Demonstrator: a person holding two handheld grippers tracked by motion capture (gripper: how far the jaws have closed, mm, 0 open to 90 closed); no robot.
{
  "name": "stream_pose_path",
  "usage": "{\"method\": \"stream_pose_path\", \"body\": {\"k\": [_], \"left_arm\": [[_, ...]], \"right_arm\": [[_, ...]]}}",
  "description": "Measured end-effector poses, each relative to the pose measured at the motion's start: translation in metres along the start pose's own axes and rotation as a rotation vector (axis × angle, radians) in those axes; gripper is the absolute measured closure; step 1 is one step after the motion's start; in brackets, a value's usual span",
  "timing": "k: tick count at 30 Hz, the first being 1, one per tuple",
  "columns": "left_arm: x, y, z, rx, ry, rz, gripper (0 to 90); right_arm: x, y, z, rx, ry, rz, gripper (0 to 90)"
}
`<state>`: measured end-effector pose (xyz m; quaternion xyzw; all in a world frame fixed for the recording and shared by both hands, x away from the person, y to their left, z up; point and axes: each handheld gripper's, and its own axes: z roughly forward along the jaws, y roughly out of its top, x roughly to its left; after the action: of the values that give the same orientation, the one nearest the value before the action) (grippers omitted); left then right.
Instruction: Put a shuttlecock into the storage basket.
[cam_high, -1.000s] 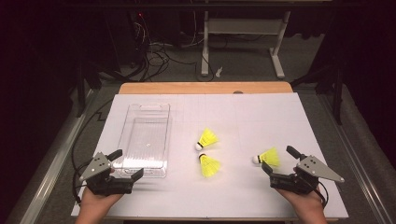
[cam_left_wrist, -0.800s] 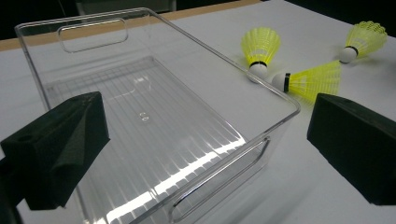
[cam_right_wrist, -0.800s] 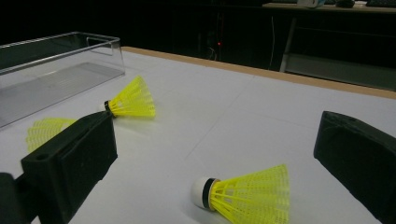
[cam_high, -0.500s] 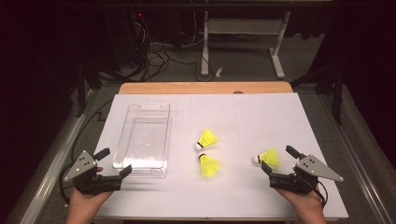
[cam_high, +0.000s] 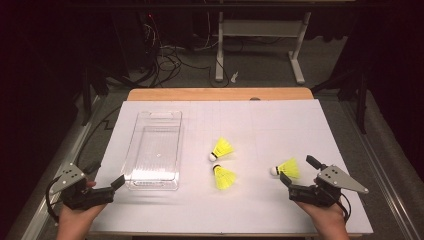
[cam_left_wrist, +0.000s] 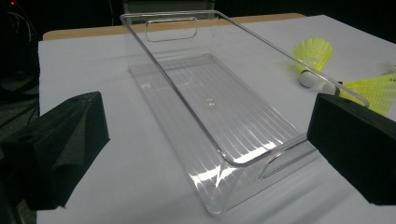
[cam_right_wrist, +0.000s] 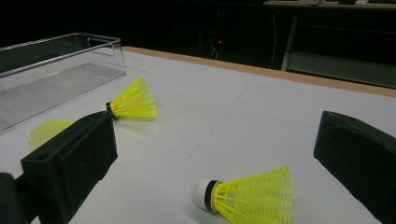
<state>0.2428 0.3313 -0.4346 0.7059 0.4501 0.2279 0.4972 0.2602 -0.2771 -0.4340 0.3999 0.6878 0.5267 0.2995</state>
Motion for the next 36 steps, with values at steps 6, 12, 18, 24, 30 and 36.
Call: {"method": "stream_pose_path", "body": {"k": [6,12,18,24,30,36], "left_arm": [[0.004,-0.002,-0.002,0.000,0.016,-0.011,0.1],[0.003,-0.002,-0.001,0.008,0.010,-0.009,0.6],[-0.007,-0.002,-0.002,0.057,0.004,0.014,0.6],[-0.018,0.001,0.001,0.129,0.030,0.043,0.6],[-0.011,-0.010,0.004,0.209,0.030,-0.019,0.1],[-0.007,-0.018,0.007,0.285,0.030,-0.054,0.2]], "right_arm": [[0.002,0.000,0.001,0.004,0.007,-0.020,0.0],[0.004,0.000,0.004,0.011,0.012,-0.027,0.0],[0.005,0.000,0.005,0.018,0.007,-0.037,0.0],[0.005,-0.002,0.007,0.019,0.002,-0.025,0.0],[0.005,-0.002,0.006,0.008,0.001,-0.021,0.0],[0.005,-0.003,0.006,0.011,0.000,-0.025,0.0]]}}
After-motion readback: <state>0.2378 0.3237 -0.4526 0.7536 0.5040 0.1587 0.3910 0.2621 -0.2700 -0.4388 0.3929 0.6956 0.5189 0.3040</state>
